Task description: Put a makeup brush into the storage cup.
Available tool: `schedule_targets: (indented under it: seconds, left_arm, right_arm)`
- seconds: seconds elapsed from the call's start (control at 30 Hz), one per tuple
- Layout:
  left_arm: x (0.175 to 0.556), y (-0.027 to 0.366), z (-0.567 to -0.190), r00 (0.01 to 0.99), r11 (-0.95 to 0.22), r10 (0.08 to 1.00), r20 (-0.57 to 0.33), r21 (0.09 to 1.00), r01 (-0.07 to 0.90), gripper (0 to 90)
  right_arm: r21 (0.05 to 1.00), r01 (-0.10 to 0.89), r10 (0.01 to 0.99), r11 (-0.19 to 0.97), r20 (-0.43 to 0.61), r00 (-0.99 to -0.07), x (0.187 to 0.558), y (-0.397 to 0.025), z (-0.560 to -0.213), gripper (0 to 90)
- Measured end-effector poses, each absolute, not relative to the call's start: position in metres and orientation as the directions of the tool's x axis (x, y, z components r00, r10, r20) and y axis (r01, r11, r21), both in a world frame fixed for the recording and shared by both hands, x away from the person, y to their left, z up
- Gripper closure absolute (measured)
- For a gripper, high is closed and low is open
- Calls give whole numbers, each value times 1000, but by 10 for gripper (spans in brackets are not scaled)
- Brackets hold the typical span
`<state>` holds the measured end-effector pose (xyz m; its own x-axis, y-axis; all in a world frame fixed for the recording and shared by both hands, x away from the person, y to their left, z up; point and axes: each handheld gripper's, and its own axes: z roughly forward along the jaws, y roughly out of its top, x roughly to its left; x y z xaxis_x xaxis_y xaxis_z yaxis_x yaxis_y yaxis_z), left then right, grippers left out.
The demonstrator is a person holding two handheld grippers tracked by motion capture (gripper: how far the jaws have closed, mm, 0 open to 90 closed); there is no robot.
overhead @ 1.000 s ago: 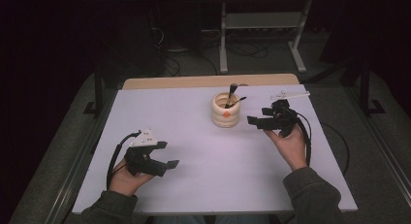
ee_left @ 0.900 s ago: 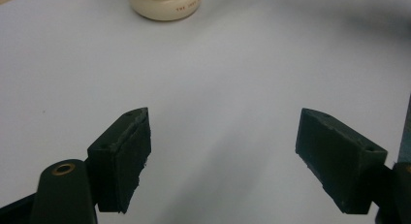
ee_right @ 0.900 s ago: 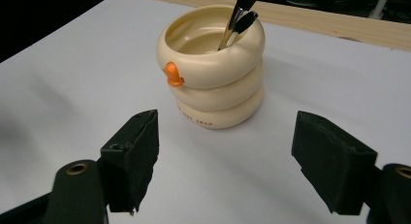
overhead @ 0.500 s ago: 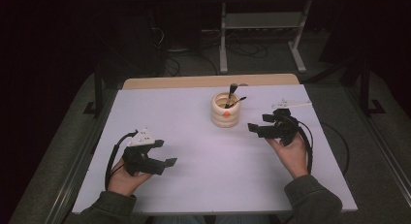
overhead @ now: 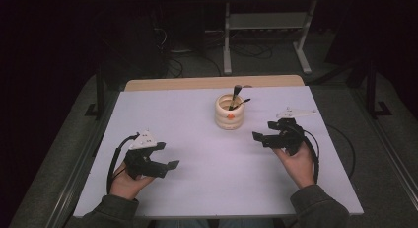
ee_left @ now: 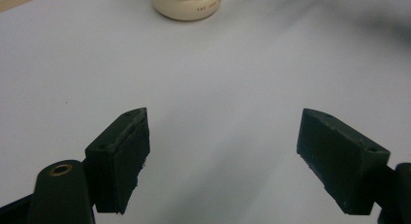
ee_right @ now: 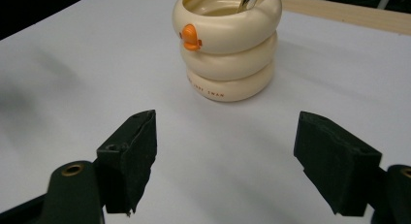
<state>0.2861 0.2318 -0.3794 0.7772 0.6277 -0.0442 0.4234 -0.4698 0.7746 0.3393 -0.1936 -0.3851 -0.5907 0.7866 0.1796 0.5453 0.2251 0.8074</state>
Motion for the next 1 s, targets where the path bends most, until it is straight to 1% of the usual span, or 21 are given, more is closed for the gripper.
schedule_targets:
  seconds: [0.13,0.5,0.57,0.6,0.63,1.0]
  left_arm:
    - [286,233,-380,766,-450,641,-50,784,428,189]
    - [283,235,-382,758,-450,652,-29,789,418,191]
    - [282,234,-382,748,-433,662,-37,797,422,191]
    - [281,235,-383,749,-437,661,-32,796,419,191]
    - [281,236,-383,753,-448,657,-22,792,414,191]
    - [277,237,-386,741,-424,671,-33,802,420,190]
  right_arm:
    - [810,539,785,232,171,-596,334,-195,-388,229]
    - [814,535,788,226,171,-592,323,-199,-393,229]
    - [819,526,788,231,160,-595,321,-200,-395,228]
    - [812,538,791,224,171,-588,320,-199,-395,228]
    - [815,531,789,233,161,-593,319,-200,-396,226]
    - [818,530,791,225,164,-589,307,-203,-401,207]
